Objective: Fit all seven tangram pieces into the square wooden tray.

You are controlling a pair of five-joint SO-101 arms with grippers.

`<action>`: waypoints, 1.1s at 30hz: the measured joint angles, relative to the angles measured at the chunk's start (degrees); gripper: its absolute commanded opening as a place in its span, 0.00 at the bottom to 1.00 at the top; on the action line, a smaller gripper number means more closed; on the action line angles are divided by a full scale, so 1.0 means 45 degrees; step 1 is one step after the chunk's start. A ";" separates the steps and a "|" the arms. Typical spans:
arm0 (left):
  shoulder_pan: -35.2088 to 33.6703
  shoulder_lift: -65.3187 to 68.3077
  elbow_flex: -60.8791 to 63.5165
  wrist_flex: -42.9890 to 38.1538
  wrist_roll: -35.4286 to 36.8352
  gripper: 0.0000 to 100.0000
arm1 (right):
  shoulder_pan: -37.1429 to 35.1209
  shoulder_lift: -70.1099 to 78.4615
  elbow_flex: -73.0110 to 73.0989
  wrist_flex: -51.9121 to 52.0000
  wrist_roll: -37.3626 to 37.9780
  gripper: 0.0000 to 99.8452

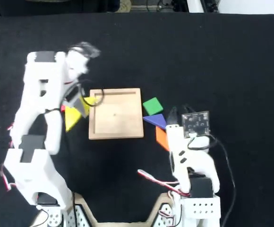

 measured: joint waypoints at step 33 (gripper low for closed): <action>0.5177 0.1934 0.0371 -0.3536 -0.3438 0.37 | 0.3868 0.0000 0.0000 -0.0684 -0.3946 0.10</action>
